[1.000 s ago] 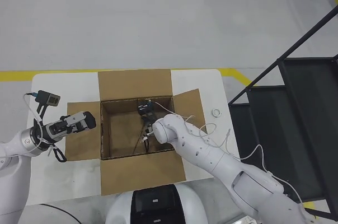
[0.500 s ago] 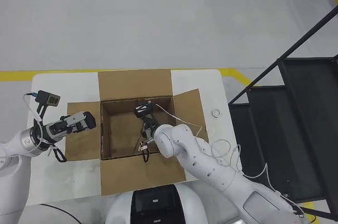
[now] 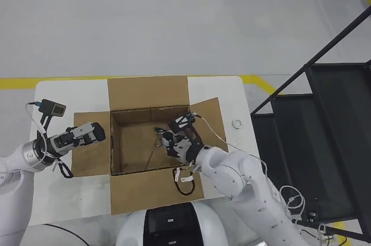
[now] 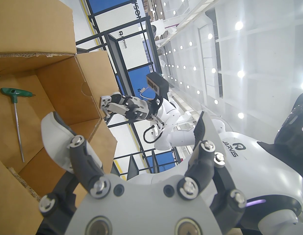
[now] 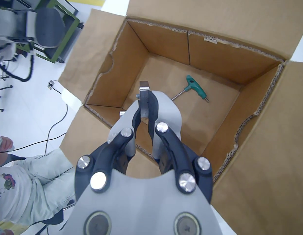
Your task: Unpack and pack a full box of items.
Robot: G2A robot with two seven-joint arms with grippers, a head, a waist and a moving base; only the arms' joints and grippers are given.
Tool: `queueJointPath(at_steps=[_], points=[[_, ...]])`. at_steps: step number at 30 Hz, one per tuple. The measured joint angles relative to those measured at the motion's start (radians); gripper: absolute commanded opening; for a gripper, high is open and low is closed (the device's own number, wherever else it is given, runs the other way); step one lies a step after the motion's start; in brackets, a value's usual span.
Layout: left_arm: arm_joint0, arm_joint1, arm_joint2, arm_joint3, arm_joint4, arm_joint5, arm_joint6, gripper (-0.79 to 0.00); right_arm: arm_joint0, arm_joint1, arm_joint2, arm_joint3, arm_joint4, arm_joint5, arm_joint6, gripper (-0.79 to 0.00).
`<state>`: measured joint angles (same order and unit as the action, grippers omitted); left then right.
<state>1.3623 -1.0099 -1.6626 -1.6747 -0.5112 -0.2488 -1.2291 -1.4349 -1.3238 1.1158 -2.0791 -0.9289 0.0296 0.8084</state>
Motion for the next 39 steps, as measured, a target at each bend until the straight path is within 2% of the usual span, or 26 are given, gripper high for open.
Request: queueJointPath(at_steps=[8,16,23,29,34,39], points=[[0.0,0.0,0.0,0.0,0.0,0.0,0.0,0.0,-0.171,0.028,0.156,-0.071,0.117,-0.195,-0.156,-0.785],[0.0,0.0,0.0,0.0,0.0,0.0,0.0,0.0,-0.335,0.048,0.33,-0.107,0.215,-0.32,-0.325,-0.785],[0.0,0.0,0.0,0.0,0.0,0.0,0.0,0.0,-0.472,0.06,0.5,-0.068,0.316,-0.42,-0.46,-0.785],[0.0,0.0,0.0,0.0,0.0,0.0,0.0,0.0,-0.549,0.065,0.611,0.007,0.412,-0.477,-0.532,-0.785],[0.0,0.0,0.0,0.0,0.0,0.0,0.0,0.0,-0.518,0.069,0.634,0.098,0.476,-0.409,-0.496,-0.785],[0.0,0.0,0.0,0.0,0.0,0.0,0.0,0.0,-0.383,0.073,0.588,0.22,0.52,-0.251,-0.353,-0.785]])
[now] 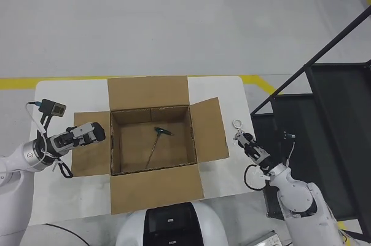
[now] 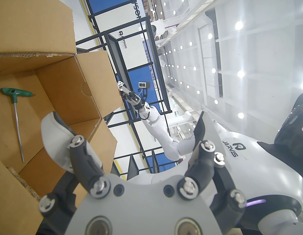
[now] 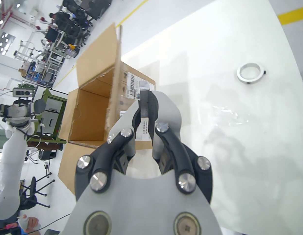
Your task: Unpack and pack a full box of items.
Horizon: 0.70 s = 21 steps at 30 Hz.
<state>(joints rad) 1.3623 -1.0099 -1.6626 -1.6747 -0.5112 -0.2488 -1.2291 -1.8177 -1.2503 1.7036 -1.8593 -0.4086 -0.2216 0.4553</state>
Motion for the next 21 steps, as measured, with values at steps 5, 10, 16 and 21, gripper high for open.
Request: queueJointPath(at_steps=[5,10,16,21], points=[[0.0,0.0,0.0,0.0,0.0,0.0,0.0,0.0,0.159,0.003,-0.056,0.137,0.008,0.156,0.121,-0.785],[0.0,0.0,0.0,0.0,0.0,0.0,0.0,0.0,0.235,0.003,-0.091,0.24,-0.019,0.246,0.125,-0.785],[0.0,0.0,0.0,0.0,0.0,0.0,0.0,0.0,0.284,0.0,-0.127,0.336,-0.057,0.364,0.097,-0.785],[0.0,0.0,0.0,0.0,0.0,0.0,0.0,0.0,0.317,-0.002,-0.143,0.397,-0.083,0.444,0.066,-0.785]])
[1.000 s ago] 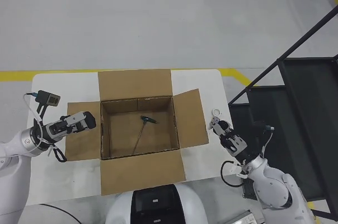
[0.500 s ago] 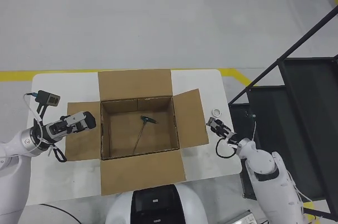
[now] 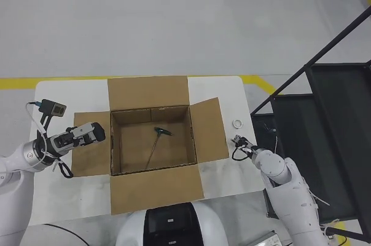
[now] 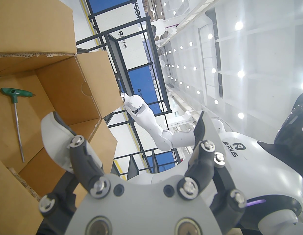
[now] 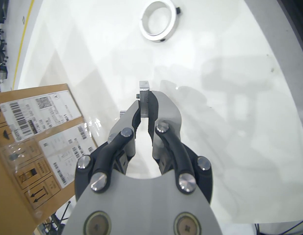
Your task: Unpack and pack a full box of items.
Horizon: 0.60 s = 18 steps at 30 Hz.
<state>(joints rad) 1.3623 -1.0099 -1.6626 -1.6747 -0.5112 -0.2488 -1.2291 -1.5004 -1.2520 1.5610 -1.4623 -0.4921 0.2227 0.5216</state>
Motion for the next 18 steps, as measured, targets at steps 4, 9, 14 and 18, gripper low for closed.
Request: queueJointPath(at_steps=[4,9,14,18], points=[[0.0,0.0,0.0,0.0,0.0,0.0,0.0,0.0,0.01,-0.001,-0.002,0.02,0.0,0.036,-0.026,-0.785],[0.0,0.0,0.0,0.0,0.0,0.0,0.0,0.0,0.015,-0.002,0.0,0.027,0.002,0.078,-0.06,-0.785],[0.0,0.0,0.0,0.0,0.0,0.0,0.0,0.0,0.025,-0.003,-0.003,0.027,-0.013,0.142,-0.075,-0.785],[0.0,0.0,0.0,0.0,0.0,0.0,0.0,0.0,0.05,-0.004,-0.015,0.045,-0.022,0.178,-0.08,-0.785]])
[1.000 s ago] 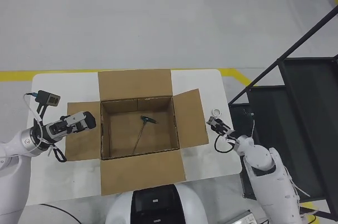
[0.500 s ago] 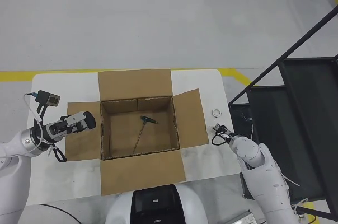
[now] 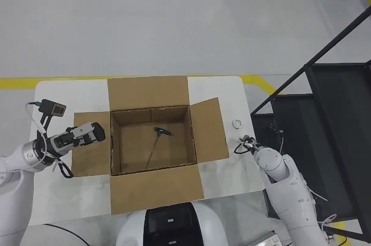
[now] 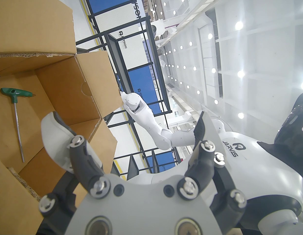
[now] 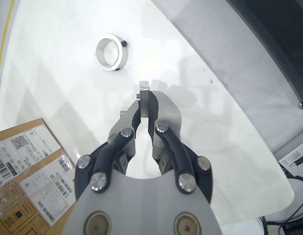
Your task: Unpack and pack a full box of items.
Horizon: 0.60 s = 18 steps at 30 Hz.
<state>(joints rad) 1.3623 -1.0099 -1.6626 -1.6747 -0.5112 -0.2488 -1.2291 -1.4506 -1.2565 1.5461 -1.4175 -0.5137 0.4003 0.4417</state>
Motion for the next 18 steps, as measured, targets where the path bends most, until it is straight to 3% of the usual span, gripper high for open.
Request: queueJointPath(at_steps=[2,3,4,6,7,9,10,14,18], points=[[0.0,0.0,0.0,0.0,0.0,0.0,0.0,0.0,0.017,-0.001,-0.008,0.016,0.003,0.004,-0.002,-0.785],[0.0,0.0,0.0,0.0,0.0,0.0,0.0,0.0,0.022,-0.002,-0.012,0.022,0.004,0.007,-0.004,-0.659],[0.0,0.0,0.0,0.0,0.0,0.0,0.0,0.0,0.028,-0.003,-0.016,0.027,0.004,0.011,-0.006,-0.462],[0.0,0.0,0.0,0.0,0.0,0.0,0.0,0.0,0.038,-0.005,-0.024,0.037,0.004,0.026,-0.012,-0.409],[0.0,0.0,0.0,0.0,0.0,0.0,0.0,0.0,0.042,-0.005,-0.027,0.04,0.002,0.034,-0.014,-0.342],[0.0,0.0,0.0,0.0,0.0,0.0,0.0,0.0,0.052,-0.007,-0.034,0.05,0.001,0.05,-0.016,-0.071],[0.0,0.0,0.0,0.0,0.0,0.0,0.0,0.0,0.055,-0.007,-0.036,0.054,0.002,0.056,-0.017,0.0],[0.0,0.0,0.0,0.0,0.0,0.0,0.0,0.0,0.057,-0.009,-0.041,0.054,0.012,0.058,-0.028,0.0],[0.0,0.0,0.0,0.0,0.0,0.0,0.0,0.0,-0.01,-0.007,-0.015,-0.028,0.047,0.005,-0.042,0.0]])
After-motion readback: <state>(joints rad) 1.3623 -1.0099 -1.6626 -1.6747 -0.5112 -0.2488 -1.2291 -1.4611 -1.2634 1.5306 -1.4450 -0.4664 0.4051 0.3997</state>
